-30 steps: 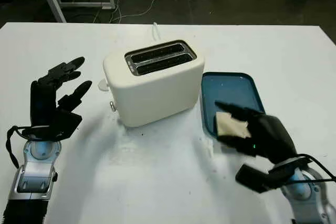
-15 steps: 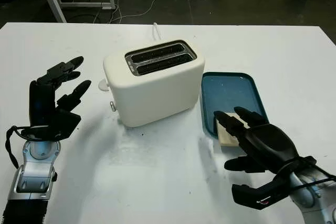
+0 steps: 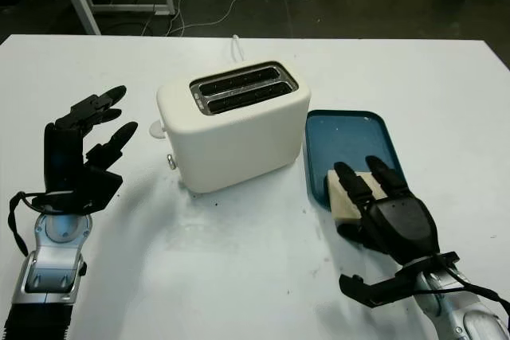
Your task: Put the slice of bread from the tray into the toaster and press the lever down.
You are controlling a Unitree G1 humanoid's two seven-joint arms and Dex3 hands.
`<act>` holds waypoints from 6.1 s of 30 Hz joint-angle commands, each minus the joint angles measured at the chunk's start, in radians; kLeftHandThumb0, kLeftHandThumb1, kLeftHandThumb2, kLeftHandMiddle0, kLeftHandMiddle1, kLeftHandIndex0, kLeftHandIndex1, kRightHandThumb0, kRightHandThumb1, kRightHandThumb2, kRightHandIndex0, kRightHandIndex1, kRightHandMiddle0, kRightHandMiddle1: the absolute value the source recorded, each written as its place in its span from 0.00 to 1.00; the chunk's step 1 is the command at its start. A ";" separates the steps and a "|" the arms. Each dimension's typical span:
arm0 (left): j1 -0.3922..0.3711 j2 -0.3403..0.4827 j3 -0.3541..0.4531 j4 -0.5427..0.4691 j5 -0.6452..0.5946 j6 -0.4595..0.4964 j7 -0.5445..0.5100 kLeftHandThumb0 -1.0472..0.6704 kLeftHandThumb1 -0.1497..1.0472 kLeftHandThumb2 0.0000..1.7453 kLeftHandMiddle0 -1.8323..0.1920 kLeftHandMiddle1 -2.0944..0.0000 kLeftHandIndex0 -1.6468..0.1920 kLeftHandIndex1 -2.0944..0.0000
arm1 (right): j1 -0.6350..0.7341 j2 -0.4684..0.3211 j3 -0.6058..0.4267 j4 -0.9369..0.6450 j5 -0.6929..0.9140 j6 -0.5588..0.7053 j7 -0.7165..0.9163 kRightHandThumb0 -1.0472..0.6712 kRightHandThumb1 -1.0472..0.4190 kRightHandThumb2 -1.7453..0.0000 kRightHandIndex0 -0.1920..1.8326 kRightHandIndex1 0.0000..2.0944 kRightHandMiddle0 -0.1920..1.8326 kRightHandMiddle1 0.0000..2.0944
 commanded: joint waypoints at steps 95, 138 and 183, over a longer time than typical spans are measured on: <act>0.012 0.001 -0.005 0.002 0.000 -0.020 0.020 0.31 0.89 0.13 0.62 0.68 0.47 1.00 | -0.900 -0.137 -0.156 0.497 0.906 -0.197 0.680 0.43 0.09 0.78 0.37 0.83 0.30 0.83; 0.013 -0.004 -0.013 -0.007 0.004 0.000 0.020 0.29 0.89 0.12 0.62 0.68 0.47 1.00 | -1.417 0.216 0.037 0.830 0.971 0.044 1.110 0.32 0.09 0.80 0.62 0.83 0.51 0.83; 0.019 -0.021 -0.023 -0.015 0.023 0.011 0.037 0.28 0.89 0.12 0.62 0.67 0.46 1.00 | -1.363 0.364 0.109 0.835 0.846 -0.276 1.037 0.33 0.09 0.84 0.65 0.83 0.53 0.83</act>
